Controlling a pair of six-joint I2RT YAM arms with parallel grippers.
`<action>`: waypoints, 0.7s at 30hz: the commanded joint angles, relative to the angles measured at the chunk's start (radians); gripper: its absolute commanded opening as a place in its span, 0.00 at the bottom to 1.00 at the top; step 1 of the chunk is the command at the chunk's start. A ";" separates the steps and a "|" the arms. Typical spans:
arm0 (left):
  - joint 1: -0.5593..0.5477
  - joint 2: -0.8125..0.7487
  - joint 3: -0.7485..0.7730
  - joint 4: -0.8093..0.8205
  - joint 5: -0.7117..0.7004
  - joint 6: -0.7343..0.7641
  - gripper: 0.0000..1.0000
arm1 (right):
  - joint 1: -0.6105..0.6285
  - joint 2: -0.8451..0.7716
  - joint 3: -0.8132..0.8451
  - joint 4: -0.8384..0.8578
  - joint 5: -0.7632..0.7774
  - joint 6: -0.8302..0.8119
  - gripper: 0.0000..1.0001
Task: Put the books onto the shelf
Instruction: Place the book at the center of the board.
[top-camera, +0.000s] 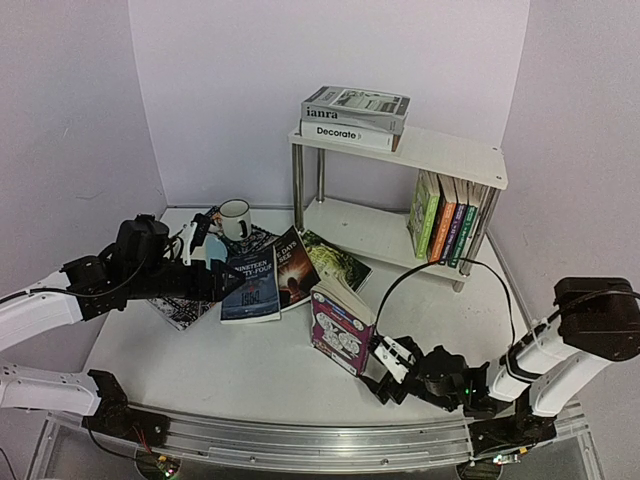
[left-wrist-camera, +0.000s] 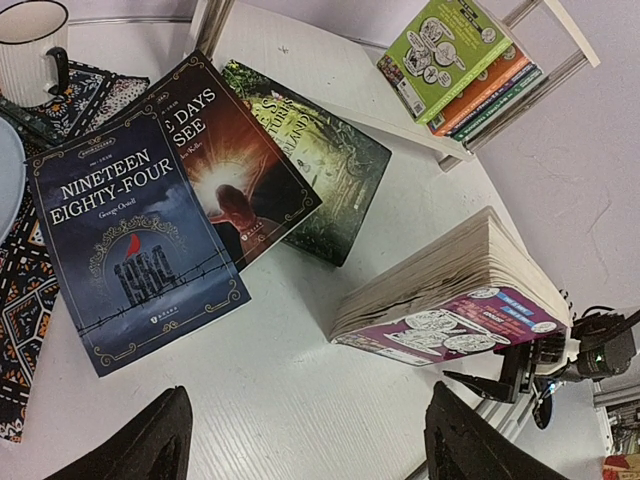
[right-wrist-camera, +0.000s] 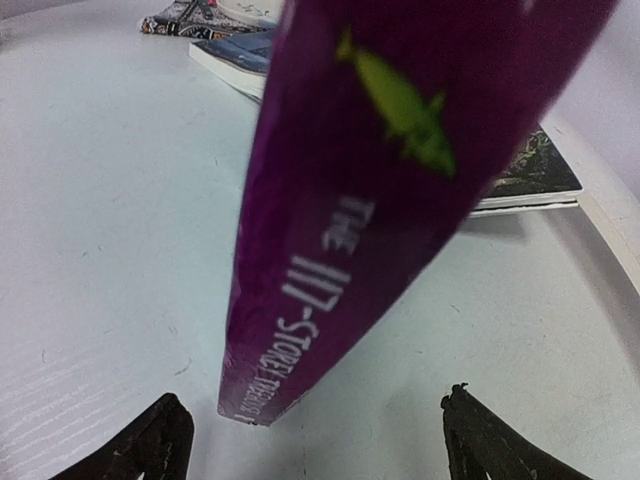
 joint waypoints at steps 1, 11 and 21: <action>0.000 0.010 0.013 0.046 0.013 0.015 0.81 | 0.009 -0.035 0.046 0.405 0.021 0.000 0.87; 0.000 0.004 0.015 0.045 0.016 0.013 0.81 | 0.008 0.035 0.124 0.385 0.068 -0.027 0.81; 0.000 -0.002 0.003 0.045 0.014 0.010 0.81 | 0.008 0.052 0.140 0.412 0.109 -0.011 0.84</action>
